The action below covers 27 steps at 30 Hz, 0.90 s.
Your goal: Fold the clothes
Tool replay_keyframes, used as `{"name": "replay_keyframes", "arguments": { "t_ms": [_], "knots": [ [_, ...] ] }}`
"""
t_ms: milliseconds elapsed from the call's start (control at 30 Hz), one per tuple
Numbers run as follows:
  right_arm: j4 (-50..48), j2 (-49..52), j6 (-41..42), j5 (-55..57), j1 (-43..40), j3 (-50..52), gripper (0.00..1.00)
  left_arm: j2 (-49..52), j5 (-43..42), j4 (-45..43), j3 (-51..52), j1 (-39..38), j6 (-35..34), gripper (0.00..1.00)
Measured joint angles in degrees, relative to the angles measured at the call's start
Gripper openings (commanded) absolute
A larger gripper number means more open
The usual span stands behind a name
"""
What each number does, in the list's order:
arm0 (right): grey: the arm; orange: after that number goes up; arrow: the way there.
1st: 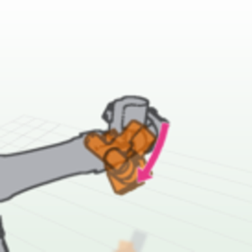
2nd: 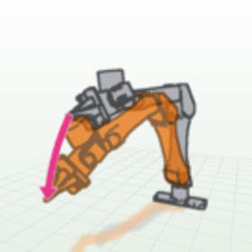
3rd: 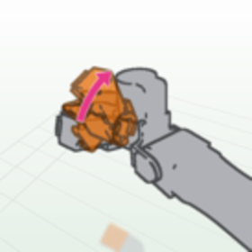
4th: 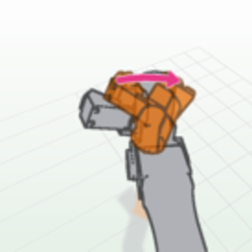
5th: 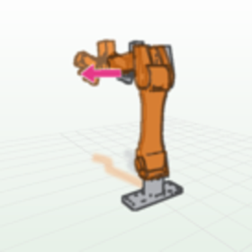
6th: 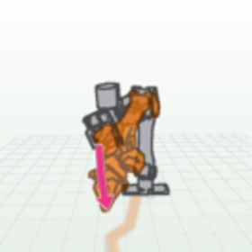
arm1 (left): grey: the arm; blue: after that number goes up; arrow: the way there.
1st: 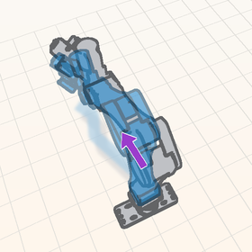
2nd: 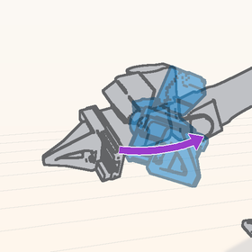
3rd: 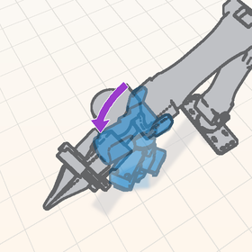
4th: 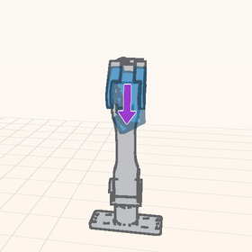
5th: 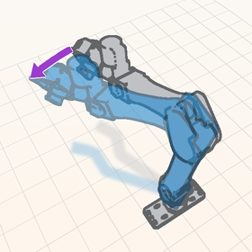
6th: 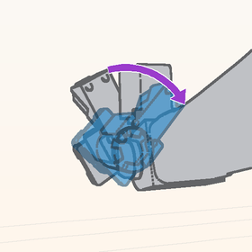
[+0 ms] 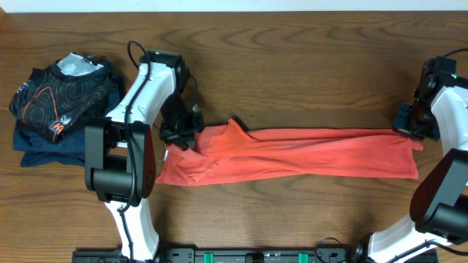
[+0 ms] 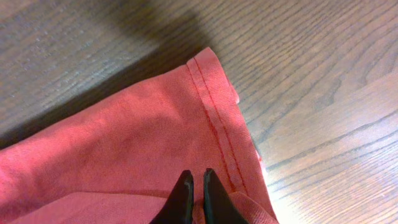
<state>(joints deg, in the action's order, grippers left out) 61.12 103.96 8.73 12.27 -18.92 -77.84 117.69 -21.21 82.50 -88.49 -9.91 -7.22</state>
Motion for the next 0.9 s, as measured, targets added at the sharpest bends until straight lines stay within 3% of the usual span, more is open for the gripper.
{"name": "replay_keyframes", "arguments": {
  "t_ms": [133, 200, 433, 533, 633, 733, 900],
  "knots": [
    [0.15, 0.0, 0.0, 0.46, -0.02, 0.76, 0.11, 0.0, 2.58, 0.31, 2.49, -0.07, 0.0, 0.22],
    [0.17, 0.0, -0.04, 0.66, -0.02, 1.09, 0.17, 0.0, 4.07, 1.05, 2.75, -0.07, -0.04, 0.24],
    [0.44, 0.0, 0.0, 1.31, -0.02, 1.2, 0.18, -0.79, 6.58, 0.39, 2.82, 0.0, -0.26, 0.24],
    [0.42, 0.0, 0.02, 1.33, -0.02, 1.2, 0.19, -3.28, 6.6, -3.56, 2.82, 0.0, -0.81, 0.25],
    [0.39, 0.0, 0.02, 1.31, -0.02, 1.2, 0.23, -7.43, 4.96, -9.81, 2.82, 0.0, -1.64, 0.4],
    [0.42, 0.0, 0.04, 1.11, -0.02, 1.22, 0.25, -10.27, 1.2, -15.41, 2.8, -0.09, -1.95, 0.47],
    [0.39, 0.0, 0.07, 0.57, -0.02, 1.27, 0.3, -10.49, -2.69, -21.84, 2.8, -2.62, -3.3, 0.49]
  ]
}}
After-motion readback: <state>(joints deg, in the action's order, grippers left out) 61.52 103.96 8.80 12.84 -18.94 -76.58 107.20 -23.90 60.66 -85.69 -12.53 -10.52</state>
